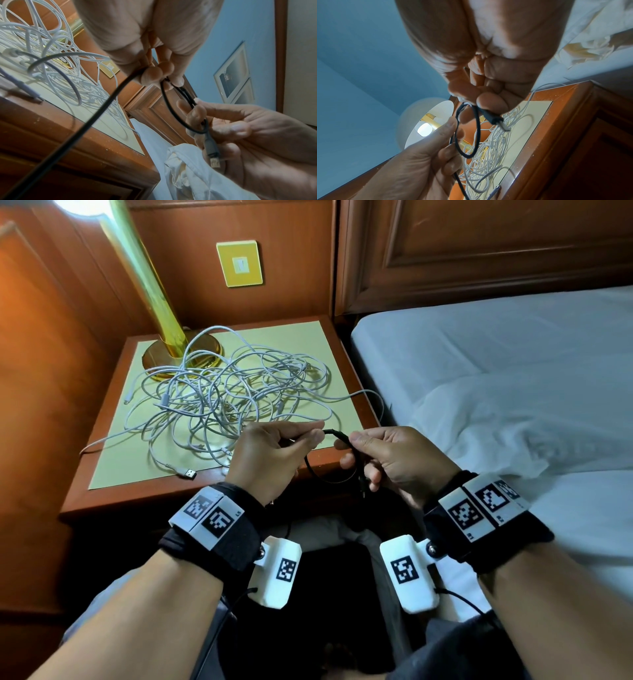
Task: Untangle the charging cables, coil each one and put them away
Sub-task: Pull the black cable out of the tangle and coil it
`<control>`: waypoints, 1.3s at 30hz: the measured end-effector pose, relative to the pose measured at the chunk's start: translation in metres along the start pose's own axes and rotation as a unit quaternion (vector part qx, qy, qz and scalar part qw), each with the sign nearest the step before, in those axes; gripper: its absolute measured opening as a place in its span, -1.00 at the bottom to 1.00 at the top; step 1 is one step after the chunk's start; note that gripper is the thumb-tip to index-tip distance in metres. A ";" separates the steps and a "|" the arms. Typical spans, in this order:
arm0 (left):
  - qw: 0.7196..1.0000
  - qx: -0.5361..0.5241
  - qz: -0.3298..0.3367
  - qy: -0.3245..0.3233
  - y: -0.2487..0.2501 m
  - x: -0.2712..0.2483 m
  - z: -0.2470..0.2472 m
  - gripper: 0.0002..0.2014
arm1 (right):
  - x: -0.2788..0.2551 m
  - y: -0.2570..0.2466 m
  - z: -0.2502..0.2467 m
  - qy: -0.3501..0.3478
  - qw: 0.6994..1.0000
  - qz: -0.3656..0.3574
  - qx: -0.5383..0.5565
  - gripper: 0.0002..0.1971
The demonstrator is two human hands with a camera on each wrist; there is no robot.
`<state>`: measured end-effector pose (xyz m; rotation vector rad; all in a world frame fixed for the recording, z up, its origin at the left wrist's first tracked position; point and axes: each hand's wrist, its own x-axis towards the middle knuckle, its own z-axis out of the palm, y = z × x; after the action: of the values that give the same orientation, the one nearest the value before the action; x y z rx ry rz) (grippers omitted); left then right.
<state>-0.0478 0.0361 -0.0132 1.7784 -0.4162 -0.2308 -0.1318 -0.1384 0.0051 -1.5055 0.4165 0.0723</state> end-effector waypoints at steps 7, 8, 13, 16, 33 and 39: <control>0.999 0.010 0.032 -0.004 0.005 -0.002 0.001 -0.89 | 0.001 0.001 0.001 0.003 1.000 0.006 0.024 -0.70; 0.999 0.013 0.037 -0.010 0.004 -0.003 0.001 -0.89 | 0.002 0.002 0.001 0.000 1.000 0.003 0.013 -0.72; 0.996 0.063 0.018 -0.053 0.004 -0.002 -0.002 -0.87 | 0.001 0.003 0.002 -0.012 0.999 -0.023 -0.018 -0.81; 0.993 0.047 -0.039 -0.104 0.005 -0.001 -0.006 -0.74 | 0.002 0.000 -0.001 0.005 0.999 -0.038 0.004 -0.83; 0.995 0.057 0.018 -0.079 0.004 0.001 -0.007 -0.82 | -0.002 0.001 0.003 -0.092 0.995 0.028 0.035 -0.80; 0.997 0.047 0.012 -0.057 0.001 0.003 -0.012 -0.79 | 0.002 -0.007 -0.012 -0.030 0.990 0.025 0.133 -0.85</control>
<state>-0.0402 0.0456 -0.0085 1.8567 -0.5372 -0.3017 -0.1304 -0.1516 0.0111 -1.2271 0.3979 0.0973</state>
